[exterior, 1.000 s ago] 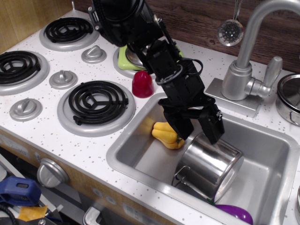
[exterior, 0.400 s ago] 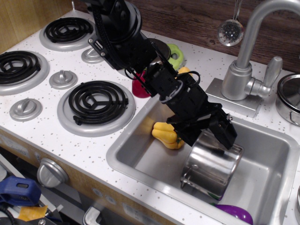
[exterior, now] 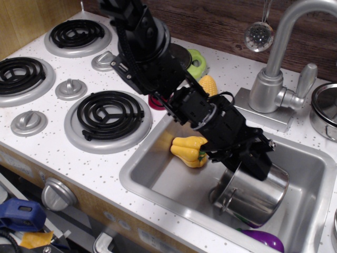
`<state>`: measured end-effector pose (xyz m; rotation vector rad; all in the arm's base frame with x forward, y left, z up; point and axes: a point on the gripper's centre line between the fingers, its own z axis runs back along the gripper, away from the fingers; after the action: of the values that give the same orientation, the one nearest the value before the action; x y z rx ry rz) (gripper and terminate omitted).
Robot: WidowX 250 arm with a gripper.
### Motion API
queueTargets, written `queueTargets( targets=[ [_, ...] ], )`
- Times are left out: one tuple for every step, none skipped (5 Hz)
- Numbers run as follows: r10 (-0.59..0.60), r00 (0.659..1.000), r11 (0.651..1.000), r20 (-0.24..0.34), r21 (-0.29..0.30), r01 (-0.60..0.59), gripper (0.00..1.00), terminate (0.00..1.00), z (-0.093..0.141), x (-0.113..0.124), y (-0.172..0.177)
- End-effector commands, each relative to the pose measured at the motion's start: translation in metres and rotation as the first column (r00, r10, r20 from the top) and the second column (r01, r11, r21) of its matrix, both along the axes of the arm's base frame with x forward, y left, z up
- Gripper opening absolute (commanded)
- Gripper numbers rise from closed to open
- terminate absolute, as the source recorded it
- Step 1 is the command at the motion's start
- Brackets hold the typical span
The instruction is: Flip pot upright in sink
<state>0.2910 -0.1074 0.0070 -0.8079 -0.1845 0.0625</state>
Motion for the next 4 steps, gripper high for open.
queueTargets(
  targets=[
    [-0.010, 1.000, 0.995, 0.027, 0.104, 0.007, 0.00, 0.00, 0.015, 0.004, 0.002],
    [-0.031, 0.999, 0.967, -0.020, 0.250, 0.035, 0.00, 0.00, 0.025, 0.004, 0.010],
    [-0.039, 0.998, 0.903, -0.055, 0.426, 0.059, 0.00, 0.00, 0.029, 0.002, 0.020],
    [-0.029, 0.999, 0.901, -0.026, 0.432, 0.037, 0.00, 0.00, 0.025, 0.000, 0.023]
  ],
)
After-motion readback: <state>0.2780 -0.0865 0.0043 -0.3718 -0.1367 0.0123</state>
